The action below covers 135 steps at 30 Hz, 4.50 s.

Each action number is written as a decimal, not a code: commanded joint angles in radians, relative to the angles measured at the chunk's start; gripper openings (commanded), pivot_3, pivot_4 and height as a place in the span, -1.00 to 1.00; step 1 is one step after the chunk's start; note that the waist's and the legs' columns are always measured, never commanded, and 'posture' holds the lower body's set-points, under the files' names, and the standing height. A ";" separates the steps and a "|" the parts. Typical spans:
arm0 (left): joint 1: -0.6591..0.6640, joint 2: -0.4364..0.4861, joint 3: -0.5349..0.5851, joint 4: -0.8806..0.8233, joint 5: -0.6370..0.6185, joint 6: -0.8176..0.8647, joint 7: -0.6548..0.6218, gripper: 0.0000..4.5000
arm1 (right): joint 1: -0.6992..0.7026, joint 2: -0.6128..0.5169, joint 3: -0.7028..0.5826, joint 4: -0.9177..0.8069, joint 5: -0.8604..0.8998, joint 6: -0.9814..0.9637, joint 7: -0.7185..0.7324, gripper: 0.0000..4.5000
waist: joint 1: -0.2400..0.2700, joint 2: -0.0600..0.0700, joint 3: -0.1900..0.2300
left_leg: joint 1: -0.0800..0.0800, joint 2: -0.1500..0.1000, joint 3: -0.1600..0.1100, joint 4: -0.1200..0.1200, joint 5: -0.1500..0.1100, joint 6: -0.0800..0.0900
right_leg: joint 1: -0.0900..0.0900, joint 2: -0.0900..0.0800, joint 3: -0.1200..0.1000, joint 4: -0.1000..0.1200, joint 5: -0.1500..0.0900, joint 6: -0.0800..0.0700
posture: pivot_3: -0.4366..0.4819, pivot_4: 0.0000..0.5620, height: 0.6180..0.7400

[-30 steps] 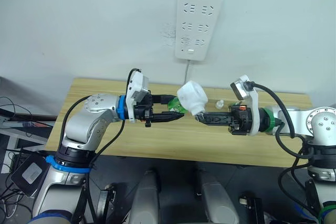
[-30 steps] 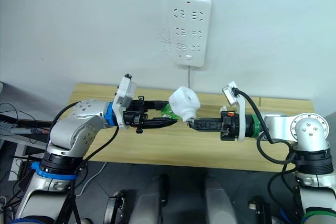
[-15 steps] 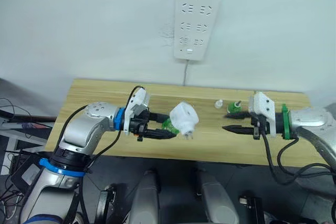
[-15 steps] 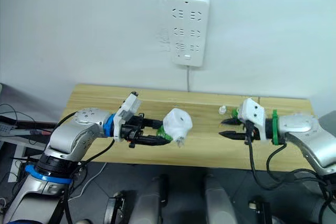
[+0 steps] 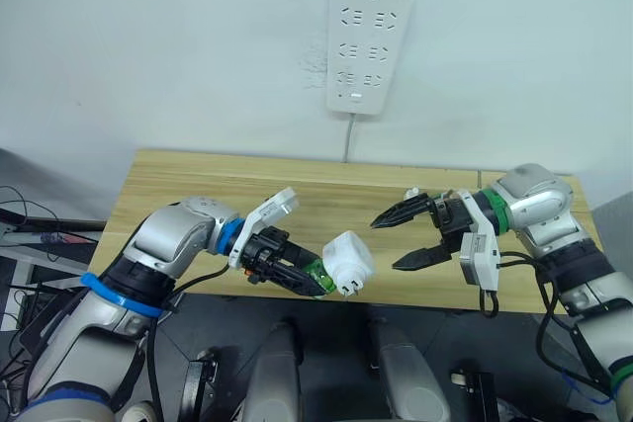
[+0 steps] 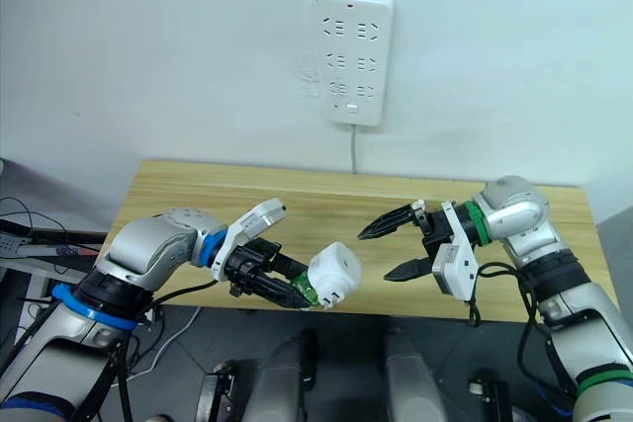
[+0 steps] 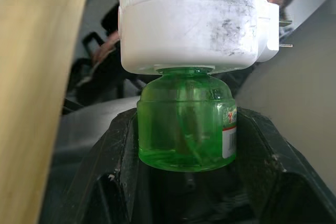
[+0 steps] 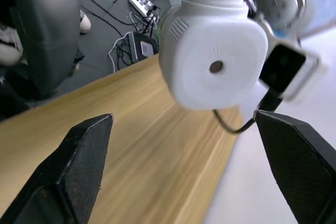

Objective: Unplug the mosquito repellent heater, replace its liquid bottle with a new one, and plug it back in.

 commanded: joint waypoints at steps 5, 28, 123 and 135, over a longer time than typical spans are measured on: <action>-0.078 -0.020 -0.078 0.046 -0.045 0.003 -0.018 0.01 | -0.053 0.030 0.058 -0.031 0.007 -0.010 -0.003 0.99 | 0.000 0.000 0.000 | 0.001 0.000 0.000 0.000 0.000 0.000 | 0.000 0.000 0.000 0.001 0.000 0.000 | -0.18 0.15 1.00; -0.117 -0.061 -0.109 0.105 -0.017 -0.040 -0.018 0.01 | -0.046 0.045 0.096 -0.133 -0.039 0.198 -0.001 0.36 | 0.000 0.000 0.000 | 0.001 0.000 0.000 0.000 0.000 0.000 | 0.000 0.000 0.000 0.002 0.000 -0.001 | -0.18 0.15 1.00; 0.191 -0.548 0.347 -0.137 0.259 -0.472 0.820 0.01 | 0.293 0.465 -0.461 -0.871 0.565 2.060 -1.435 1.00 | -0.006 -0.001 -0.001 | -0.007 -0.001 -0.001 -0.002 -0.001 0.001 | -0.005 0.000 -0.001 -0.001 -0.005 0.005 | -0.26 0.05 1.00; 0.214 -0.538 0.328 -0.153 0.268 -0.495 0.848 0.01 | 0.287 0.477 -0.435 -0.857 0.498 2.058 -1.406 0.39 | -0.005 -0.001 -0.003 | -0.007 -0.001 -0.001 -0.002 -0.001 0.001 | -0.005 -0.001 -0.001 -0.001 -0.003 0.001 | -0.20 0.00 1.00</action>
